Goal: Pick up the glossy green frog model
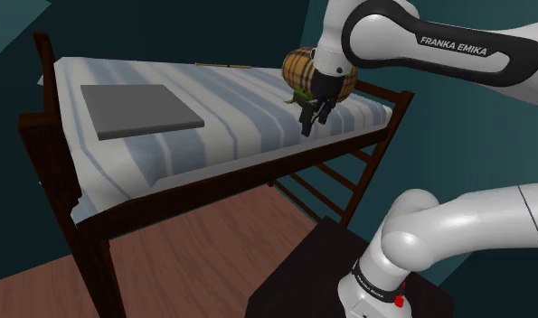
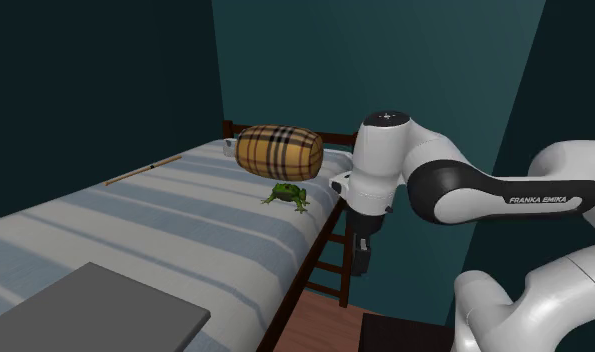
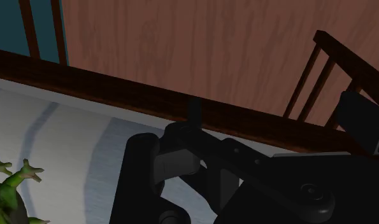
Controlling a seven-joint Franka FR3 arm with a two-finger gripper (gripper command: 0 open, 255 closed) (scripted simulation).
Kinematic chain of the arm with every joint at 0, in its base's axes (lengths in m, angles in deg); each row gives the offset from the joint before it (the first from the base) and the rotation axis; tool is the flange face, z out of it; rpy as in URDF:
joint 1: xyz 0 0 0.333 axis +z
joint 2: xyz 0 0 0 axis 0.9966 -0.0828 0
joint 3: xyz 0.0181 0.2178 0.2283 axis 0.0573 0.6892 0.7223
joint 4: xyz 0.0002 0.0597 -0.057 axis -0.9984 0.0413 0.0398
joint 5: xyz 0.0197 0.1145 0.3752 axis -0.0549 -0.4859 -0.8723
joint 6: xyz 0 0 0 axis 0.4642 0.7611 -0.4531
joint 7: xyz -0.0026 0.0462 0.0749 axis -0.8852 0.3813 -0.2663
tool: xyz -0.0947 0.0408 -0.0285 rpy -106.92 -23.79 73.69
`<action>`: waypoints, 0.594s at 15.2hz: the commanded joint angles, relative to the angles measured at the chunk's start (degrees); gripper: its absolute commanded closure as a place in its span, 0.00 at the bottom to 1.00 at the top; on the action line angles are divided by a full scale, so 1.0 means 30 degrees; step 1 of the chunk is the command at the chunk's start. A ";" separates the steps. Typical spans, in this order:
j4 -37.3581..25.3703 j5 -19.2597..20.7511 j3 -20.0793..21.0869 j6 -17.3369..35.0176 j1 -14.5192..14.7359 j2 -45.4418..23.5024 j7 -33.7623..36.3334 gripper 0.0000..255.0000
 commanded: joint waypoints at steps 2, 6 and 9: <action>-0.0185 0.0428 -0.0224 0.0171 -0.0141 -0.0439 -0.0401 0.00; -0.1123 0.2066 -0.1053 0.0875 -0.0697 -0.2318 -0.1922 0.00; -0.2034 0.3208 -0.1602 0.1402 -0.1100 -0.3837 -0.2981 0.00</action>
